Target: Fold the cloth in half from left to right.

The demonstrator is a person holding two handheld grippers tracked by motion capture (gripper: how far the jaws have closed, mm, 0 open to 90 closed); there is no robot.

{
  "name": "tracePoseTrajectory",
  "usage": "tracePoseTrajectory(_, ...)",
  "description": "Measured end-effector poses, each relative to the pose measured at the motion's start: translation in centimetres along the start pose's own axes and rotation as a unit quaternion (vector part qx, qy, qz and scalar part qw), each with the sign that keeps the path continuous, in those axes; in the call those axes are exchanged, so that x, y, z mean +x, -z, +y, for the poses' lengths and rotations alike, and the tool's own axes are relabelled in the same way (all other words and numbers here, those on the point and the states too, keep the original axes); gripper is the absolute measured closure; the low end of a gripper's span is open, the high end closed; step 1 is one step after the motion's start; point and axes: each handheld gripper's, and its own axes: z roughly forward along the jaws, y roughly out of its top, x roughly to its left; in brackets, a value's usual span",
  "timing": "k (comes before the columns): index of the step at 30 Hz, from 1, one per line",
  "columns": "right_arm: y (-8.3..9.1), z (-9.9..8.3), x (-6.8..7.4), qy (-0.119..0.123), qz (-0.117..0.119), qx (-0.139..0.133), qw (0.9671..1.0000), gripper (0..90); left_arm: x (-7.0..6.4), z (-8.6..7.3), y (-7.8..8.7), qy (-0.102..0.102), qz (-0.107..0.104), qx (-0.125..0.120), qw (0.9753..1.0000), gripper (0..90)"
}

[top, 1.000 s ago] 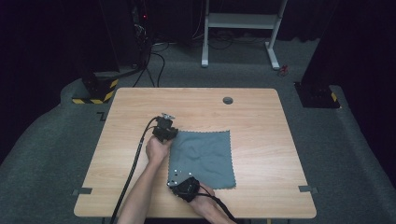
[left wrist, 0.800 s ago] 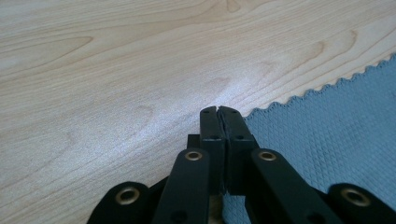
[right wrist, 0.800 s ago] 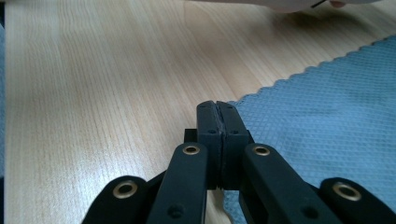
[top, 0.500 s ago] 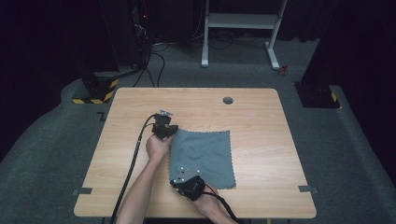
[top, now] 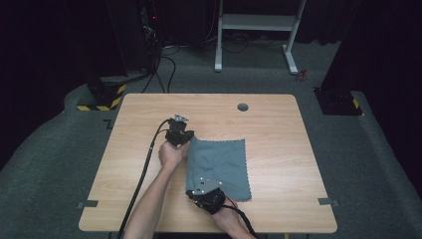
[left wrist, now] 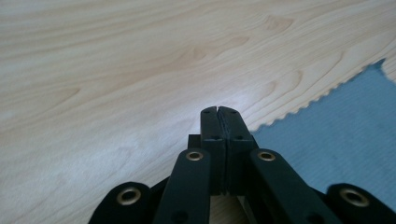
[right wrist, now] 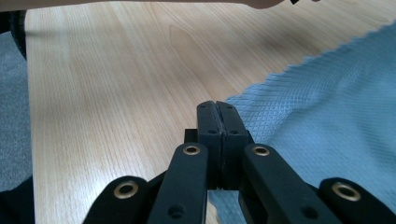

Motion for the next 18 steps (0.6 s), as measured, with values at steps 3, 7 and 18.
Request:
tracePoseTrajectory(3, 0.9, -0.5, -0.5, -0.007, -0.005, -0.008, 0.9999, 89.9, -0.7, 0.4, -0.5, -0.013, 0.004, 0.010, 0.9999, 89.0)
tracePoseTrajectory(7, 1.9, -1.2, -1.1, -0.018, -0.012, -0.006, 0.9998, 90.0, -1.6, 0.9, -0.9, -0.015, -0.003, 0.010, 0.9998, 89.0)
tracePoseTrajectory(18, 4.0, -3.1, -2.5, -0.035, -0.023, -0.010, 0.9991, 90.0, -3.2, 1.8, -1.8, -0.018, -0.011, 0.009, 0.9997, 89.1)
